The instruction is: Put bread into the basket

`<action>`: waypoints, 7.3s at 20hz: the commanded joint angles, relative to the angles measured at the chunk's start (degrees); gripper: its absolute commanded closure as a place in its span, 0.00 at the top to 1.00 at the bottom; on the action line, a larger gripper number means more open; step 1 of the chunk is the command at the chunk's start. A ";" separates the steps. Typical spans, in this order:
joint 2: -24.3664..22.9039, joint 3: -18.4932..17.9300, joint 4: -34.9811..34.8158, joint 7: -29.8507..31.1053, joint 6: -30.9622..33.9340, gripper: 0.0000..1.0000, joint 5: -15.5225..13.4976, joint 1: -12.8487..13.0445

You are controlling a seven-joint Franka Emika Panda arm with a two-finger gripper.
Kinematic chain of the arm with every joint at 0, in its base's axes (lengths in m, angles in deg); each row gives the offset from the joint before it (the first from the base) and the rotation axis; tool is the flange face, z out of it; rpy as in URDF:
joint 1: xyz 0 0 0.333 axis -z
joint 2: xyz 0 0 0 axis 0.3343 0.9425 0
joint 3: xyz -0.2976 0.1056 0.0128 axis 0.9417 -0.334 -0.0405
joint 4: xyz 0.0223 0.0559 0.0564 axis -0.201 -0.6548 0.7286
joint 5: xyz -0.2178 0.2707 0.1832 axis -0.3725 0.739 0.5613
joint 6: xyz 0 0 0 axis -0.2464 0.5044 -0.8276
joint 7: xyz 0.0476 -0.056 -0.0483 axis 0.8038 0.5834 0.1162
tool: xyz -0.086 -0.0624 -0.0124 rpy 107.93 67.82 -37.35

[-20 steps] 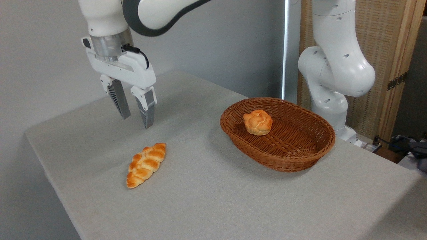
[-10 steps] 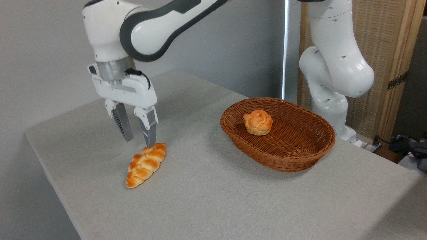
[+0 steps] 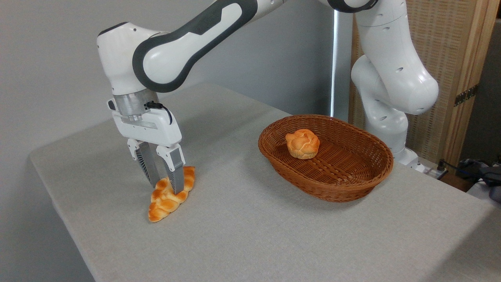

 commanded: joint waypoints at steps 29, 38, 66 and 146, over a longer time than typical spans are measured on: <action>2.79 -0.33 0.32 -2.74 4.90 1.00 8.82 2.81; 4.46 -0.77 0.24 -2.65 -1.71 0.98 7.94 2.72; -11.95 -4.36 -0.03 -20.99 11.10 0.46 -2.32 -1.32; -17.25 -23.54 11.05 -39.83 25.71 1.00 -18.07 5.72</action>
